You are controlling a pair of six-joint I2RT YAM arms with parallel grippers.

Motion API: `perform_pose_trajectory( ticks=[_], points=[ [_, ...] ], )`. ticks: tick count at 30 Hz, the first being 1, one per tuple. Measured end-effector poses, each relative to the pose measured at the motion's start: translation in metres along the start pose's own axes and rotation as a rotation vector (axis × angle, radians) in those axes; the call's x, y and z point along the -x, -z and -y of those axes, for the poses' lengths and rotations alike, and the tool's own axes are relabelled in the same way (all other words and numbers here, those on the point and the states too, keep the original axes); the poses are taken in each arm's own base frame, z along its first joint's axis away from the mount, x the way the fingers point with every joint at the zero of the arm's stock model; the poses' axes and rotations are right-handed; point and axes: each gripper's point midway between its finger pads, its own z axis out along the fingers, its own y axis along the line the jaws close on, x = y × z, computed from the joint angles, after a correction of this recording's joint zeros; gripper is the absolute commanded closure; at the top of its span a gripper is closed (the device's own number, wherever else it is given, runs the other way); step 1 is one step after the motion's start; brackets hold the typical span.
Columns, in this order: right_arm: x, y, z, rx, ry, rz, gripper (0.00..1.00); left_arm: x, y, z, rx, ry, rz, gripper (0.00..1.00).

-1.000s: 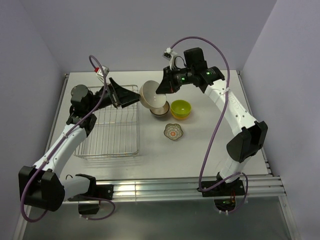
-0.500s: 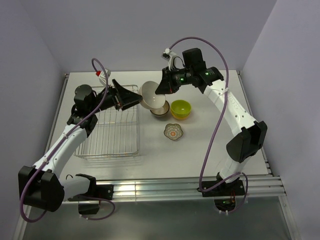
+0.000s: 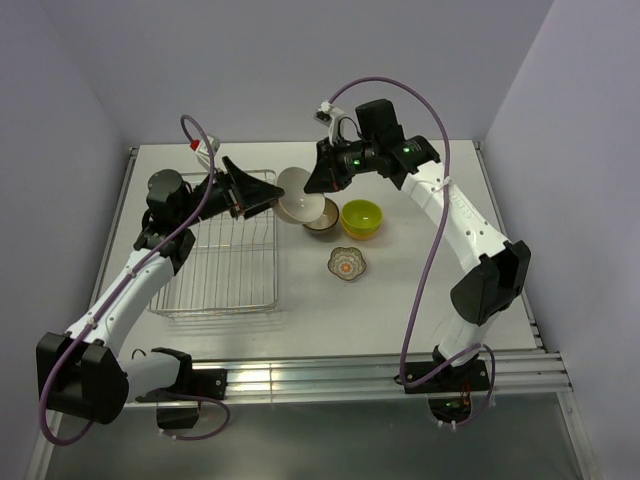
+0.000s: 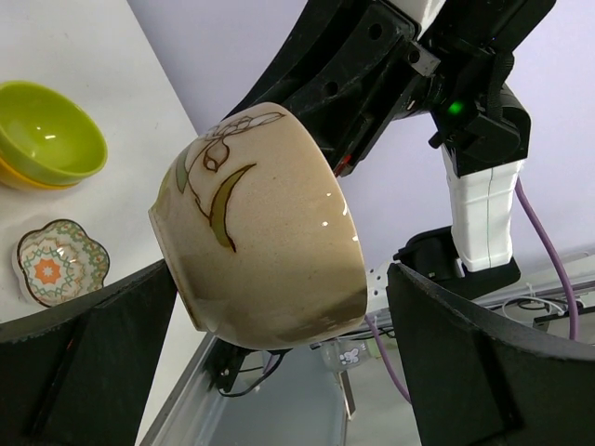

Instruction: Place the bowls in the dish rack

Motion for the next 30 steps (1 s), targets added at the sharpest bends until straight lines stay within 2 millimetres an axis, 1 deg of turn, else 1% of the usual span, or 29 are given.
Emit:
perform_pose_trajectory(
  ticks=[9, 12, 16, 19, 21, 23, 25, 28, 30],
  points=[
    [-0.003, -0.004, 0.003, -0.004, -0.006, -0.01, 1.0, -0.004, -0.001, -0.005, 0.022, 0.01, -0.011, 0.0],
    [-0.003, -0.005, 0.004, -0.011, -0.006, -0.012, 1.0, -0.009, -0.001, -0.008, 0.033, 0.013, -0.027, 0.04],
    [-0.005, -0.007, 0.005, -0.012, -0.008, -0.017, 1.0, -0.013, -0.003, -0.014, 0.056, 0.021, -0.047, 0.16],
    [-0.005, -0.008, 0.006, -0.016, -0.007, -0.02, 1.0, -0.014, -0.004, -0.018, 0.07, 0.031, -0.054, 0.21],
    [-0.006, -0.009, 0.007, -0.02, -0.007, -0.023, 1.0, -0.014, -0.004, -0.019, 0.072, 0.036, -0.055, 0.23],
    [-0.006, -0.009, 0.008, -0.023, -0.007, -0.023, 1.0, -0.014, -0.004, -0.019, 0.073, 0.041, -0.053, 0.2],
    [-0.006, -0.009, 0.008, -0.023, -0.008, -0.023, 1.0, -0.014, -0.004, -0.018, 0.071, 0.042, -0.052, 0.14],
    [-0.006, -0.009, 0.008, -0.022, -0.008, -0.022, 1.0, -0.013, -0.004, -0.017, 0.062, 0.048, -0.046, 0.12],
    [-0.006, -0.009, 0.008, -0.022, -0.008, -0.023, 1.0, -0.013, -0.004, -0.017, 0.059, 0.049, -0.045, 0.12]
  ],
)
